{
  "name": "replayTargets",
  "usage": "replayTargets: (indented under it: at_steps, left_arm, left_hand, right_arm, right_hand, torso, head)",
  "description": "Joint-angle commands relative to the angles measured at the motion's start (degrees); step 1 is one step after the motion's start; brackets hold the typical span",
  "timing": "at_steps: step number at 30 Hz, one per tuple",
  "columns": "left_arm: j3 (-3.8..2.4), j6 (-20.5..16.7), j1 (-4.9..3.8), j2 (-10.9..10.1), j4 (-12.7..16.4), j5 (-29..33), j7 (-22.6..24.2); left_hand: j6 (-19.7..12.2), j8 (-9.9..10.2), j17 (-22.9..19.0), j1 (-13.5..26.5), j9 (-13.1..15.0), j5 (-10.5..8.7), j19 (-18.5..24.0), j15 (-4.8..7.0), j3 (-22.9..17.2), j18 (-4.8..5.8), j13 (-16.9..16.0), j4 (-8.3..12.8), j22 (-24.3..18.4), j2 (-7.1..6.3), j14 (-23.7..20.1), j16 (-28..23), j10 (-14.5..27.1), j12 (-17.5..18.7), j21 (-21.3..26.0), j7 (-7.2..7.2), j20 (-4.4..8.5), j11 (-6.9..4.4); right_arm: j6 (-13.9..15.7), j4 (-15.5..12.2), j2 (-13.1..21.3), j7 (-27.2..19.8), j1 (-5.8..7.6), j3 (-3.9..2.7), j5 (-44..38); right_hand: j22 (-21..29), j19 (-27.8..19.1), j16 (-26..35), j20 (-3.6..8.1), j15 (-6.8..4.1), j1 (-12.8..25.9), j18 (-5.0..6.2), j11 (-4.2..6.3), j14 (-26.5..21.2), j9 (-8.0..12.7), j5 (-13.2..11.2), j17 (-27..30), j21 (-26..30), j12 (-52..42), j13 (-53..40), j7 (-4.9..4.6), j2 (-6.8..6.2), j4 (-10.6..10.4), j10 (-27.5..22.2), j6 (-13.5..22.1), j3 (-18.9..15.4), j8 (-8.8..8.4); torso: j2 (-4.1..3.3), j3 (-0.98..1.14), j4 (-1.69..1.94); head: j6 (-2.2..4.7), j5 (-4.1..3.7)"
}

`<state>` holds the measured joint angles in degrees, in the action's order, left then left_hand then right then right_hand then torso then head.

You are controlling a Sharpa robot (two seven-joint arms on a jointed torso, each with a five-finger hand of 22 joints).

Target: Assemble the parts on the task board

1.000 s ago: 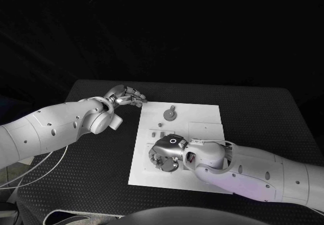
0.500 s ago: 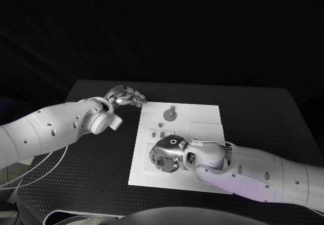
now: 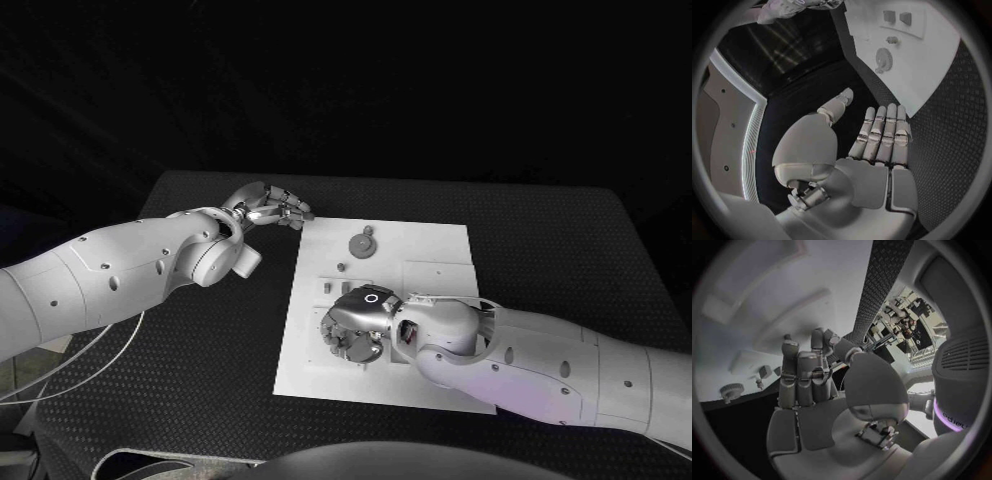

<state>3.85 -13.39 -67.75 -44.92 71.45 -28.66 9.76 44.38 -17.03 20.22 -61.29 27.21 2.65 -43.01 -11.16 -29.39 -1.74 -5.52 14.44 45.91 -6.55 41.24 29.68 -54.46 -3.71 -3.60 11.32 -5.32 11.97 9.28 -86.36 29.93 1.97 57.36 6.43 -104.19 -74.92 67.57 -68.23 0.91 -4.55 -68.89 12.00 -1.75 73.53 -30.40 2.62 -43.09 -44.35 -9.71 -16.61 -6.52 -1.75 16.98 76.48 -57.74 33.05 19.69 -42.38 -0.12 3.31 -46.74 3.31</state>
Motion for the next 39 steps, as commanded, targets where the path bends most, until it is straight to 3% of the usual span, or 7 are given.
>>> replayTargets:
  at_steps: [1, 20, 22, 28, 39]
  left_arm:
    - [-0.03, 0.6, -0.05, 0.1, 0.1, 0.3, 0.3]
    - [-0.03, 0.9, -0.05, 0.0, 0.1, 0.3, 0.0]
    - [-0.02, 0.9, -0.05, 0.0, 0.1, 0.3, -0.1]
    - [-0.01, 0.8, -0.05, -0.1, -0.1, 0.3, -0.4]
    - [0.00, 1.3, -0.04, 0.1, -0.2, 0.3, -0.6]
  left_hand:
    - [-0.5, -0.3, 0.1, 0.4, -0.1, 0.25, 0.2, -0.08, 0.0, -0.83, 0.1, -0.5, -0.1, -0.24, -0.3, -0.2, 0.4, -0.3, -0.3, 0.84, -0.19, 0.10]
    - [-0.5, -0.3, 0.1, 0.5, -0.1, 0.25, 0.2, -0.09, 0.0, -0.85, 0.1, -0.5, -0.2, -0.25, -0.3, -0.2, 0.5, -0.3, -0.3, 0.84, -0.20, 0.10]
    - [-0.5, -0.3, 0.2, 0.5, -0.1, 0.25, 0.2, -0.10, 0.0, -0.85, 0.1, -0.6, -0.2, -0.24, -0.3, -0.3, 0.5, -0.3, -0.3, 0.85, -0.21, 0.11]
    - [-0.5, -0.3, 0.2, 0.6, -0.1, 0.24, 0.2, -0.13, 0.1, -0.85, 0.2, -0.7, -0.2, -0.30, -0.4, -0.3, 0.6, -0.2, -0.3, 0.86, -0.23, 0.14]
    - [-0.6, -0.3, 0.3, 0.4, -0.1, 0.26, 0.4, -0.19, -0.1, -0.88, 0.3, -0.7, -0.4, -0.17, -0.6, -0.5, 0.7, -0.2, -0.3, 0.86, -0.27, 0.20]
  right_arm:
    - [-1.8, 1.4, 0.3, 0.9, -0.22, 0.25, -0.6]
    - [-1.6, 0.8, 0.5, 0.3, -0.22, 0.34, 1.4]
    - [-1.1, 1.0, 0.6, 0.2, -0.22, 0.34, 1.8]
    - [0.3, 0.9, 0.7, 0.9, -0.22, 0.34, 1.7]
    - [1.4, 0.5, 1.1, 0.4, -0.22, 0.34, 2.5]
  right_hand:
    - [-1.1, -0.2, -0.2, 0.36, -0.12, 0.1, 3.00, 0.03, -0.2, -1.7, 0.2, 0.0, -0.1, 0.3, -0.1, -0.04, 0.49, -0.1, -0.4, -0.3, 0.3, 0.29]
    - [-1.1, -0.4, -0.1, 0.29, -0.03, 0.4, 3.00, -0.07, -0.4, -1.8, 0.2, 0.0, -0.1, 0.5, -0.3, -0.14, 0.19, -0.1, -0.6, -0.1, 0.2, 0.14]
    - [-1.1, -0.6, 0.0, 0.22, 0.21, 0.7, 3.00, -0.31, -0.5, -1.7, 0.2, 0.1, 0.0, 0.9, -0.2, -0.33, -0.55, -0.1, -1.3, 0.5, -0.1, -0.25]
    - [-0.9, -0.7, 0.1, -0.03, 1.49, 1.2, 3.00, -1.62, -0.5, -0.5, 0.2, 0.4, 0.2, 2.6, -0.2, -2.79, -4.12, -0.2, -3.8, 6.8, -1.0, -3.89]
    - [-0.9, -0.7, -0.1, -0.27, 2.93, 1.3, 3.00, -3.12, -0.8, 0.4, 0.2, 0.6, 0.5, 4.6, 0.0, -4.41, -6.31, -0.3, -7.0, 10.8, -1.2, -6.11]
  torso:
    - [0.00, -0.01, 0.01]
    - [0.00, -0.02, 0.00]
    - [0.00, -0.03, 0.01]
    - [-0.01, 0.03, 0.03]
    - [0.00, 0.03, 0.08]
  head:
    - [0.01, 0.00]
    - [-0.05, -0.03]
    - [-0.04, -0.03]
    - [-0.04, 0.01]
    - [-0.07, -0.02]
